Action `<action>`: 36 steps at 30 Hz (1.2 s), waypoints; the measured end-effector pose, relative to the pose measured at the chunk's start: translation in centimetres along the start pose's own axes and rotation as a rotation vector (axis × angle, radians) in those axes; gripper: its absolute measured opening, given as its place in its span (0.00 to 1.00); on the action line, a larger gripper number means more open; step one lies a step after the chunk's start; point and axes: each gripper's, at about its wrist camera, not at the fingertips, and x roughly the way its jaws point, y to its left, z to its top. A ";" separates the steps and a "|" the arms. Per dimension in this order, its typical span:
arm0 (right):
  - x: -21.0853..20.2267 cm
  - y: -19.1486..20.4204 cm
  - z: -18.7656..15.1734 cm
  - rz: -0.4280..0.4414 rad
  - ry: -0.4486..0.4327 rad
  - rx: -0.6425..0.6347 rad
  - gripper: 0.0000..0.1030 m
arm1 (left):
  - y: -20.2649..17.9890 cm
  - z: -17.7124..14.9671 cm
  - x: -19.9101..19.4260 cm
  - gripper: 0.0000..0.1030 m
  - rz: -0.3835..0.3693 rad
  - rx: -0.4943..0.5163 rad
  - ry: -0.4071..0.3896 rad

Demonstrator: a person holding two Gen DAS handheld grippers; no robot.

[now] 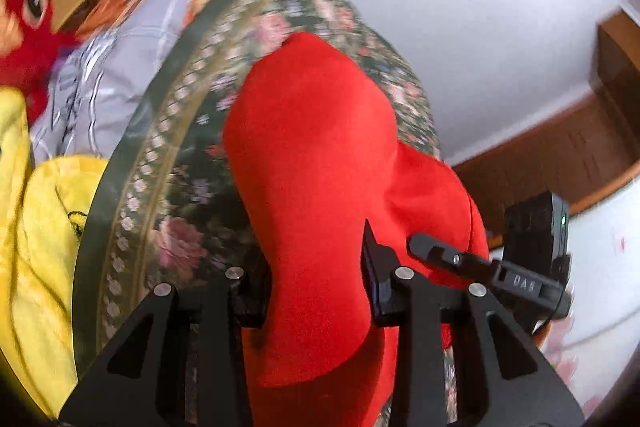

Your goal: Fold large clothes

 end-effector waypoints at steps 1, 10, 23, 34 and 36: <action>0.9 -0.5 0.1 -0.010 0.014 0.010 0.22 | 1.3 0.2 0.8 0.33 0.012 -0.018 0.008; 3.6 -0.7 -0.3 -0.132 0.046 -0.128 0.24 | 8.1 -0.9 3.4 0.39 0.038 -0.107 0.043; -2.4 0.5 -4.5 -0.487 -0.040 -0.354 0.42 | 3.6 -4.2 -0.7 0.48 0.293 0.099 0.051; -12.2 6.5 -8.9 -0.400 -0.216 -0.442 0.42 | -6.9 -10.5 -11.0 0.48 0.369 0.359 -0.154; -14.6 8.7 -10.2 -0.398 -0.281 -0.481 0.42 | -9.3 -11.6 -13.2 0.48 0.356 0.397 -0.208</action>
